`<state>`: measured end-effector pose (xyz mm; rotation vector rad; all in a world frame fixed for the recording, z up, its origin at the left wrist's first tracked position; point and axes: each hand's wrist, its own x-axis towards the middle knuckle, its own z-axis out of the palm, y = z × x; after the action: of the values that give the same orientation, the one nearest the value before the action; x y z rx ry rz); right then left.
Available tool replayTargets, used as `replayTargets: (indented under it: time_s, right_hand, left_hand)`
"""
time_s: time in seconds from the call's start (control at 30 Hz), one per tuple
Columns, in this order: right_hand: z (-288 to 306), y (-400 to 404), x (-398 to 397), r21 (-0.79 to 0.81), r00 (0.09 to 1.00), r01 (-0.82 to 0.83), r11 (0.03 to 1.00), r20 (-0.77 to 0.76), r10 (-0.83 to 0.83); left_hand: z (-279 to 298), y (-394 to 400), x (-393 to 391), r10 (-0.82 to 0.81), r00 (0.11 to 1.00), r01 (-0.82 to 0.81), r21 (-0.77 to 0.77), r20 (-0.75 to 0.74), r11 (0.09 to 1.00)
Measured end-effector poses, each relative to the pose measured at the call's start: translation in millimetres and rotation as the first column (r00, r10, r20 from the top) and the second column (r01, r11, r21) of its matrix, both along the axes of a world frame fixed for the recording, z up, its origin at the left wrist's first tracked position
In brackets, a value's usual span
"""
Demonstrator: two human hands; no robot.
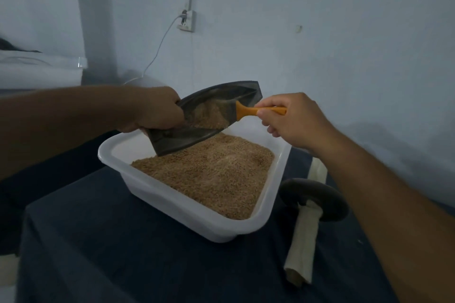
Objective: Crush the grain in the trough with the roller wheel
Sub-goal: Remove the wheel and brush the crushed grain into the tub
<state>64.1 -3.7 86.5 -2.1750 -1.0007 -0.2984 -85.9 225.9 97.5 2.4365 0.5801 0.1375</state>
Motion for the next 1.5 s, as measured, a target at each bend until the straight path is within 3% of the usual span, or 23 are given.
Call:
replayTargets:
  time_s: [0.1,0.2,0.43,0.53,0.67,0.77,0.9,1.0,1.1,1.17,1.23,1.33,1.43,1.5]
  right_hand:
    - [-4,-8,7,0.074,0.996,0.077,0.994,0.037,-0.08]
    - [-14,-5,7,0.045,0.99,0.112,0.993,0.085,-0.116]
    - [-28,-2,-3,-0.119,0.983,-0.047,0.992,0.174,0.067]
    - [-29,-15,-4,-0.088,0.969,-0.043,0.995,0.239,0.063]
    - [-34,-25,-1,-0.001,0.917,0.096,0.995,0.39,-0.088]
    - [-39,-17,-3,-0.072,0.923,0.168,0.983,0.361,-0.131]
    - [-42,-15,-18,-0.157,0.947,-0.04,0.987,0.31,0.088]
    - [-41,-27,-15,-0.08,0.938,0.026,0.997,0.346,0.004]
    - [-43,-32,-10,-0.149,0.921,0.147,0.978,0.38,-0.081]
    - [-46,-31,-18,-0.18,0.937,0.07,0.981,0.35,-0.002]
    - [-45,-33,-27,-0.111,0.937,-0.004,0.994,0.348,0.043]
    - [-40,-34,-29,0.014,0.917,0.047,0.999,0.397,-0.049]
    - [-38,-22,-32,-0.045,0.923,0.141,0.989,0.368,-0.114]
    - [-41,-10,-40,-0.151,0.941,0.094,0.984,0.337,-0.038]
  left_hand:
    - [-5,3,7,-0.032,0.999,0.033,0.155,-0.007,0.987]
    - [-11,1,13,-0.065,0.998,0.068,0.315,-0.019,0.947]
    - [-12,1,28,-0.126,0.991,0.121,0.6,-0.033,0.791]
    - [-12,6,33,-0.148,0.989,0.122,0.641,-0.013,0.758]
    - [-12,10,39,-0.188,0.982,0.117,0.701,0.025,0.704]
    - [-15,10,41,-0.191,0.981,0.104,0.733,0.036,0.672]
    - [-20,15,39,-0.214,0.976,0.108,0.758,0.042,0.643]
    - [-20,22,37,-0.221,0.973,0.075,0.801,0.073,0.594]
    - [-17,26,36,-0.22,0.969,0.028,0.83,0.115,0.557]
    - [-17,28,35,-0.228,0.963,0.004,0.836,0.145,0.549]
    - [-20,30,35,-0.237,0.957,-0.009,0.836,0.166,0.548]
    - [-25,30,35,-0.234,0.959,-0.007,0.834,0.163,0.552]
    - [-27,25,34,-0.228,0.957,-0.03,0.84,0.181,0.542]
    - [-28,22,35,-0.225,0.955,-0.041,0.839,0.192,0.543]
